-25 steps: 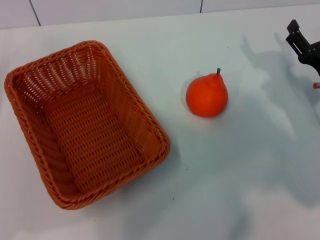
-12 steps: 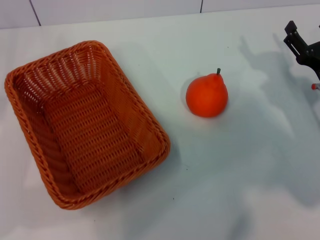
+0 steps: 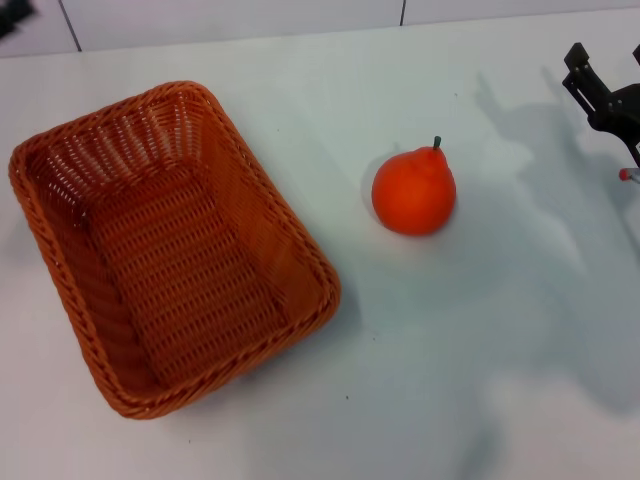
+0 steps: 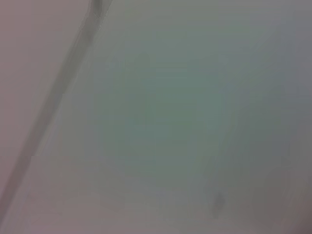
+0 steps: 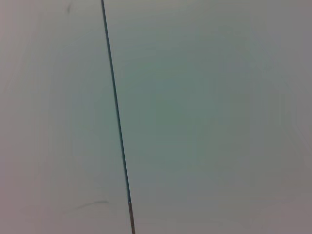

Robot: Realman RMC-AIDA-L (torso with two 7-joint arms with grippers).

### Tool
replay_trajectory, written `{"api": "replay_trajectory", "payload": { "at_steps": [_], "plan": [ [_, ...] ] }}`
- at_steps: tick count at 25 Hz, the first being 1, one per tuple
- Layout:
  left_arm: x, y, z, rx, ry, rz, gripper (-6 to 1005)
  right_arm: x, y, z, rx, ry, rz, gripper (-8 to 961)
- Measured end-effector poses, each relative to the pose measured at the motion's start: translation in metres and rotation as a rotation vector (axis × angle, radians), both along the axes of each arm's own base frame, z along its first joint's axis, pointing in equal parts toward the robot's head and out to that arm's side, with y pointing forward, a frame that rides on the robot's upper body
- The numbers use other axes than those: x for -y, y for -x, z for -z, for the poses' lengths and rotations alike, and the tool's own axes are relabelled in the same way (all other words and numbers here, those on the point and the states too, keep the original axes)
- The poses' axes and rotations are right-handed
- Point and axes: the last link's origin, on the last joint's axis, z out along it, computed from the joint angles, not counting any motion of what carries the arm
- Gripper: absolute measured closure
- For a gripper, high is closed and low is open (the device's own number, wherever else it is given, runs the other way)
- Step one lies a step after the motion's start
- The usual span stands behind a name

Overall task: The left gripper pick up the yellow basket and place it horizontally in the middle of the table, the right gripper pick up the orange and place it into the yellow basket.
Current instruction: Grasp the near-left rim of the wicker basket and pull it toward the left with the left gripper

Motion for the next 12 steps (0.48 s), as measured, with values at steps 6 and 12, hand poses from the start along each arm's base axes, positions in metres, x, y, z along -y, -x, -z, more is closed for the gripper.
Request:
{"api": "replay_trajectory", "payload": {
  "at_steps": [6, 12],
  "plan": [
    [-0.031, -0.033, 0.004, -0.362, 0.305, 0.063, 263, 0.000, 0.001, 0.002, -0.011, 0.014, -0.007, 22],
    [-0.044, -0.049, 0.010, -0.657, 0.387, 0.103, 262, 0.001, 0.002, 0.003, -0.011, 0.024, -0.012, 22]
  ]
}}
